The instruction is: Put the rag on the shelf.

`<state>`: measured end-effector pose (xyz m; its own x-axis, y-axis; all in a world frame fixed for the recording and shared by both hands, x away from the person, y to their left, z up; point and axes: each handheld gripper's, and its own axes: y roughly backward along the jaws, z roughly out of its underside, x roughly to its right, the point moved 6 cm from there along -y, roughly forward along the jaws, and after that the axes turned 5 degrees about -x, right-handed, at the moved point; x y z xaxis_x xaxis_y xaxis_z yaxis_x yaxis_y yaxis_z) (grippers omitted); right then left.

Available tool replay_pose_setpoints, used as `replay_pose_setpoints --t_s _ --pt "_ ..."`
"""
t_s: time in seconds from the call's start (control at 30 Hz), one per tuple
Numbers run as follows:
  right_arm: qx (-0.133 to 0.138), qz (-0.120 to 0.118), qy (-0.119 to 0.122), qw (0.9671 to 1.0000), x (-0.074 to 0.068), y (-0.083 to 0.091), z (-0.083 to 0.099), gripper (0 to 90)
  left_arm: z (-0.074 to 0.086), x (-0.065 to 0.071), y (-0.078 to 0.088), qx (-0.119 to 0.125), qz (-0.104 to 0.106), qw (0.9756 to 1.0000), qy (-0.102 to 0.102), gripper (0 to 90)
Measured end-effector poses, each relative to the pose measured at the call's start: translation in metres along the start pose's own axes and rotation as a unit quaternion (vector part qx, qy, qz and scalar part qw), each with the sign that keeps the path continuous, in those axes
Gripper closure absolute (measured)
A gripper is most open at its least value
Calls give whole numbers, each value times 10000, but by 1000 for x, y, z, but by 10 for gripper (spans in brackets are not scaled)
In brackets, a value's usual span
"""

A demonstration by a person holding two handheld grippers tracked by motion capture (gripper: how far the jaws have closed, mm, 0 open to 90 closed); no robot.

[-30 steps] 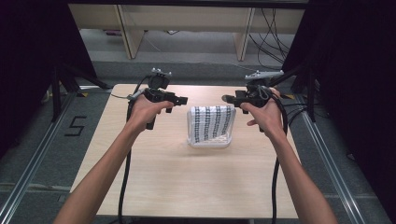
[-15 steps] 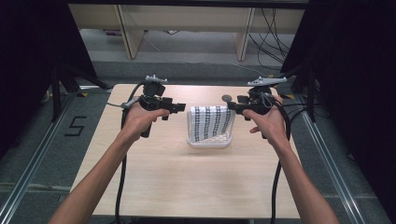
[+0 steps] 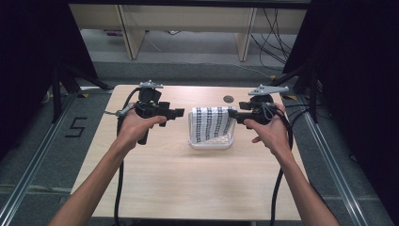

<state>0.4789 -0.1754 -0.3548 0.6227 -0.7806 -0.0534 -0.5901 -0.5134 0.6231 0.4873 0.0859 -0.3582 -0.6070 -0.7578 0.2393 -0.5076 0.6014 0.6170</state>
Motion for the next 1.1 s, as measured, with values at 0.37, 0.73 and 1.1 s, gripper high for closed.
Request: replay_pose_setpoints --t_s 0.37,0.73,1.1 --pt "227 -15 -126 9997 -4 4 6 420 13 6 5 53 -26 10000 -57 270" --pt "184 -154 -192 9995 -7 3 15 403 21 5 9 51 -14 9999 -110 264" --pt "193 -196 -112 9996 -10 3 22 385 31 7 10 37 66 9999 -113 250"
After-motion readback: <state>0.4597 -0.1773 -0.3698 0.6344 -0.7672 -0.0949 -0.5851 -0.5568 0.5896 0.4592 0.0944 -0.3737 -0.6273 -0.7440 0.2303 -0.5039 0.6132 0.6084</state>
